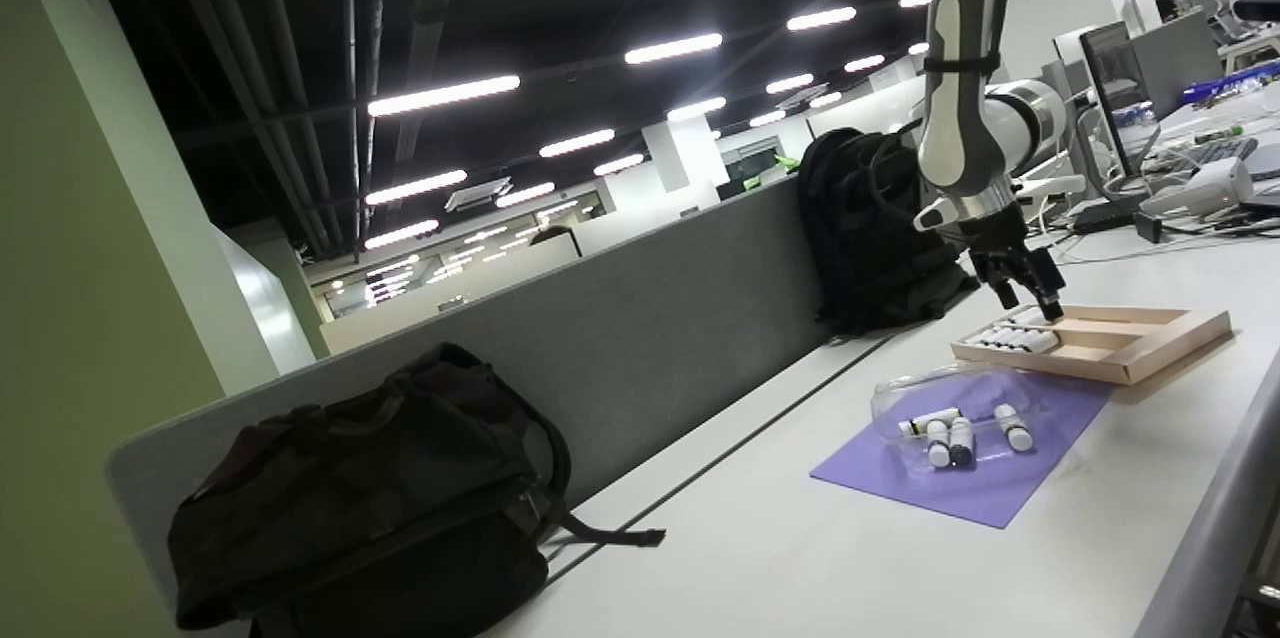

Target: Move the bottle from the tray to the container

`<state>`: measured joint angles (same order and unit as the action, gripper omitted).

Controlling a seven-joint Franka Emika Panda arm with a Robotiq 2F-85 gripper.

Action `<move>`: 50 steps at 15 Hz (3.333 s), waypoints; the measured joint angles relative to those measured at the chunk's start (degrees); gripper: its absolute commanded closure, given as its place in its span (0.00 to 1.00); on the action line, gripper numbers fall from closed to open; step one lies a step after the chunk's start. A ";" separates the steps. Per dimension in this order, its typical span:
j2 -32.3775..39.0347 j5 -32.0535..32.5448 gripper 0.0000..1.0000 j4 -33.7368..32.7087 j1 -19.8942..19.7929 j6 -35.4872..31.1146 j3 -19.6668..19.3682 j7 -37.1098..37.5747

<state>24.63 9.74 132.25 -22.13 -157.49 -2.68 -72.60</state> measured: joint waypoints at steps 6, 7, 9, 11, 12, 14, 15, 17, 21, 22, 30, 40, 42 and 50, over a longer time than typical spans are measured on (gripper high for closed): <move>7.74 6.75 0.00 -2.01 1.03 -9.68 -5.31 -0.68; 8.85 7.33 0.00 -2.47 1.19 -10.79 -5.64 -0.68; 10.38 8.28 0.00 -3.10 1.76 -12.83 -6.13 -0.68; 10.89 8.52 0.00 -3.34 2.36 -14.06 -6.18 -0.68; 10.89 8.52 0.00 -3.37 2.73 -14.15 -6.19 -0.65; 10.87 8.49 0.00 -3.41 3.46 -13.80 -6.18 -0.62; 10.85 8.46 0.00 -3.41 3.82 -13.50 -6.18 -0.56; 10.70 8.40 0.00 -3.41 4.34 -12.61 -6.11 -0.51; 10.14 8.31 0.00 -3.56 5.10 -8.68 -6.22 0.22; 9.97 8.31 0.00 -3.73 5.53 -7.38 -6.49 0.85; 9.90 8.17 0.00 -3.89 5.58 -7.43 -6.56 2.19; 10.22 3.64 0.00 -3.74 0.21 -7.81 -1.50 1.98; 10.23 2.60 0.00 -3.62 -0.85 -7.77 -0.44 1.81; 11.51 1.26 0.00 -3.17 -2.37 -7.72 1.73 1.60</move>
<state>36.14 11.00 129.08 -24.50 -165.21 -0.95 -71.00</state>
